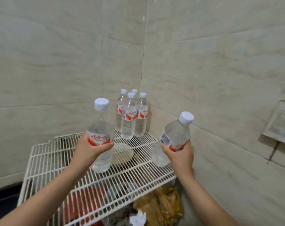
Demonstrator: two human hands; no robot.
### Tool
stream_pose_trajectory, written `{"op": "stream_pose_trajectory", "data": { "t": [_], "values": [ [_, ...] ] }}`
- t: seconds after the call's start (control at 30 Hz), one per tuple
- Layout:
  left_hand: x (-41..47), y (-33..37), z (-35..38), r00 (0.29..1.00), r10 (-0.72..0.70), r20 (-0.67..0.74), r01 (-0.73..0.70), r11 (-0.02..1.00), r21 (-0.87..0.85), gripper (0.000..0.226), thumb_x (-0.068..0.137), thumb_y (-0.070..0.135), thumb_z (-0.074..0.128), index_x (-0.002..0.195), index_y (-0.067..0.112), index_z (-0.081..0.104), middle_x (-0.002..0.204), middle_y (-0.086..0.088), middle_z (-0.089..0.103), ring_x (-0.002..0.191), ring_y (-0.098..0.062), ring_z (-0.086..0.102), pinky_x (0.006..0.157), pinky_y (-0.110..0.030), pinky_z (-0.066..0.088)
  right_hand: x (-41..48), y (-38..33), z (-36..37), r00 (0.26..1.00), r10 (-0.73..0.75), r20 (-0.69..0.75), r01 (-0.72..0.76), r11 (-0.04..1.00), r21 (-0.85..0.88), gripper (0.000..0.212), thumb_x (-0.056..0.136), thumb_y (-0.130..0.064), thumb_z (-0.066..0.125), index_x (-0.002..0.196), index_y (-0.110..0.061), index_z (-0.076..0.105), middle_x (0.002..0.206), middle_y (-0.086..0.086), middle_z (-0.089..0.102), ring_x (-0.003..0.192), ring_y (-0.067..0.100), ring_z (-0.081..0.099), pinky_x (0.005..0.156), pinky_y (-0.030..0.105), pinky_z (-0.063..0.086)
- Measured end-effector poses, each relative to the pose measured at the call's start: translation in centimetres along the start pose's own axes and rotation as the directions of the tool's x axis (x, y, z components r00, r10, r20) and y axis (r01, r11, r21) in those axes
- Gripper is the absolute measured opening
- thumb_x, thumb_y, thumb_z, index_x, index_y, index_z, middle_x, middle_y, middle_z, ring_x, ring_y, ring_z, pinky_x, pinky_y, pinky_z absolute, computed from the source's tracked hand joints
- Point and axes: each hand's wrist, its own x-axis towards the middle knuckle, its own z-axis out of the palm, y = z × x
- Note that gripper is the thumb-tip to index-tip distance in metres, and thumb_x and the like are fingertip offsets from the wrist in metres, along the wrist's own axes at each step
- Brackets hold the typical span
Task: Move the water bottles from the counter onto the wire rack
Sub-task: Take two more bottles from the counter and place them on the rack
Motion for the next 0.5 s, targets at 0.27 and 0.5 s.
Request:
{"op": "stream_pose_trajectory", "data": {
  "t": [0.27,0.5],
  "values": [
    [2.0,-1.3,1.9,0.989,-0.079,-0.125,0.082,0.997,0.018,0.054,0.063,0.01,0.077,0.111,0.015,0.054,0.099,-0.007,0.067,0.089,-0.022,0.065,0.072,-0.03,0.051,8.3,2.0,6.8,0.995,0.034,0.097,-0.029,0.998,-0.058,0.055,0.066,-0.03,0.08,0.109,-0.013,0.05,0.1,0.002,0.062,0.09,0.024,0.06,0.077,0.032,0.047],
    [2.6,-2.1,3.6,0.958,-0.138,-0.253,0.149,0.989,0.022,0.054,0.062,0.008,0.077,0.109,0.016,0.052,0.096,-0.005,0.066,0.085,-0.018,0.064,0.067,-0.025,0.049,13.8,2.6,10.7,0.964,0.04,0.261,0.0,0.988,-0.154,0.053,0.07,-0.037,0.075,0.11,-0.013,0.049,0.109,0.007,0.063,0.095,0.026,0.06,0.075,0.03,0.042]
  ]
}}
